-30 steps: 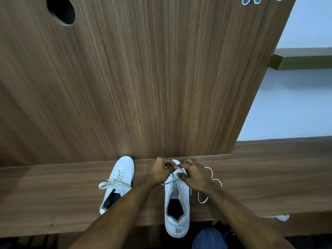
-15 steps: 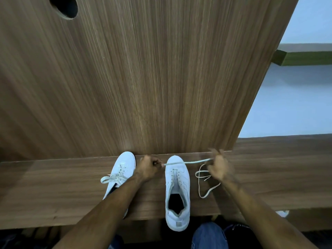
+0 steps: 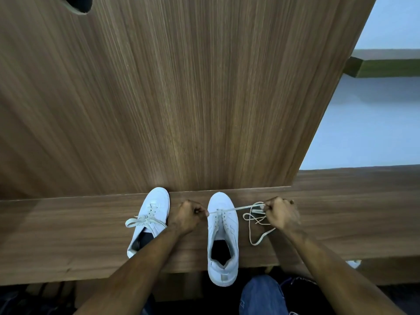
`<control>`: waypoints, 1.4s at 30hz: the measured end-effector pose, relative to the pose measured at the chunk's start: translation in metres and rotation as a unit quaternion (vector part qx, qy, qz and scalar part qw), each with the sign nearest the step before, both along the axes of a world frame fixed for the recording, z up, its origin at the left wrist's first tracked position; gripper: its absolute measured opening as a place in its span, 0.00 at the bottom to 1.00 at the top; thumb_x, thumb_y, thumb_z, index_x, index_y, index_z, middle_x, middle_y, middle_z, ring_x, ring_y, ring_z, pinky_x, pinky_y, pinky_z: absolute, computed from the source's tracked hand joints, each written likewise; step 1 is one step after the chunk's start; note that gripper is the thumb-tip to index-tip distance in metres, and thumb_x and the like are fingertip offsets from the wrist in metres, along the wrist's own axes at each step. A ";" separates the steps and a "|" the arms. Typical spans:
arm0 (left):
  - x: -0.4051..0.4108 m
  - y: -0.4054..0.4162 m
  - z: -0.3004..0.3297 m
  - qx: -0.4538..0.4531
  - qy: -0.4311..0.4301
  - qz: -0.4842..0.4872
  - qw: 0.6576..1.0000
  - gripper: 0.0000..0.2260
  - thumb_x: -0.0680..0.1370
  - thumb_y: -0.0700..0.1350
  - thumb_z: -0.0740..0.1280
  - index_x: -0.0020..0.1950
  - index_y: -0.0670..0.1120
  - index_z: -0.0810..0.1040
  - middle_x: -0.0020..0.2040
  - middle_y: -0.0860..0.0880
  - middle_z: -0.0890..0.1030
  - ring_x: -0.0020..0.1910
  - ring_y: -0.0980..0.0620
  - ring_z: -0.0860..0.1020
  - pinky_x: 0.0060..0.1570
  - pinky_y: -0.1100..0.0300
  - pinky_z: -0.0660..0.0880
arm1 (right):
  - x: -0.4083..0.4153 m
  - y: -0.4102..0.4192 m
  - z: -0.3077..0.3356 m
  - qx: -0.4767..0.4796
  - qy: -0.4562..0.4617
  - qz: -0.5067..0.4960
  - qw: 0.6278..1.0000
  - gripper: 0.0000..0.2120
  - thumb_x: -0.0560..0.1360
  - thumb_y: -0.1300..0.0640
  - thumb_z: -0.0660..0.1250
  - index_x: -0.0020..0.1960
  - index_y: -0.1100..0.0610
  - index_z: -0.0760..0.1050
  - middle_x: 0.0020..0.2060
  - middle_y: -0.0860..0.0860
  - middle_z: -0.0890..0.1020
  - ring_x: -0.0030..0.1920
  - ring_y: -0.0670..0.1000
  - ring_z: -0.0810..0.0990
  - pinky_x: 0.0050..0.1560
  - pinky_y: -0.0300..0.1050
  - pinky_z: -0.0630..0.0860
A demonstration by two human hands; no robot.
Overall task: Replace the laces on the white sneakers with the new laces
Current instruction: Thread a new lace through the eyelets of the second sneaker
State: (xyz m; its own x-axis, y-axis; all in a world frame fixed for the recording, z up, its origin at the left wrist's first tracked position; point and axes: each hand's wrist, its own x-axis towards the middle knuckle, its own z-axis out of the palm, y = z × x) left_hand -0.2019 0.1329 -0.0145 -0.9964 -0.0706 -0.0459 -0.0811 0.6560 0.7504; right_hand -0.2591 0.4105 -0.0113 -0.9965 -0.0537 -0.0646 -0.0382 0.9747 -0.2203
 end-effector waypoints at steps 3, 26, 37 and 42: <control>0.005 0.016 0.004 0.038 0.015 -0.001 0.999 0.05 0.75 0.37 0.71 0.42 0.35 0.84 0.38 0.45 0.83 0.28 0.71 0.74 0.32 0.74 0.67 | 0.007 -0.012 -0.004 0.020 -0.022 0.000 1.000 0.13 0.78 0.50 0.60 0.60 0.49 0.77 0.60 0.51 0.80 0.65 0.53 0.75 0.72 0.56 0.57; 0.062 0.029 -0.043 -0.076 -0.121 0.103 0.984 0.22 0.70 0.48 0.64 0.64 0.55 0.72 0.54 0.46 0.82 0.54 0.41 0.79 0.49 0.52 0.75 | 0.065 -0.088 -0.064 -0.246 -0.114 0.066 0.960 0.18 0.77 0.58 0.63 0.63 0.44 0.77 0.54 0.51 0.84 0.55 0.54 0.81 0.59 0.46 0.75; 0.058 0.009 -0.037 -0.198 -0.140 0.014 0.970 0.21 0.75 0.50 0.62 0.68 0.62 0.70 0.63 0.47 0.78 0.59 0.42 0.77 0.54 0.52 0.75 | 0.061 -0.099 -0.067 -0.432 -0.195 -0.012 0.881 0.13 0.80 0.61 0.63 0.62 0.63 0.77 0.36 0.56 0.83 0.33 0.53 0.83 0.38 0.45 0.81; 0.027 0.014 -0.035 -0.195 -0.150 0.039 0.969 0.12 0.76 0.53 0.66 0.59 0.54 0.78 0.61 0.46 0.76 0.58 0.42 0.77 0.54 0.50 0.76 | 0.059 -0.100 -0.061 -0.377 -0.153 0.008 0.913 0.10 0.79 0.57 0.65 0.54 0.60 0.82 0.35 0.52 0.84 0.26 0.39 0.80 0.29 0.29 0.73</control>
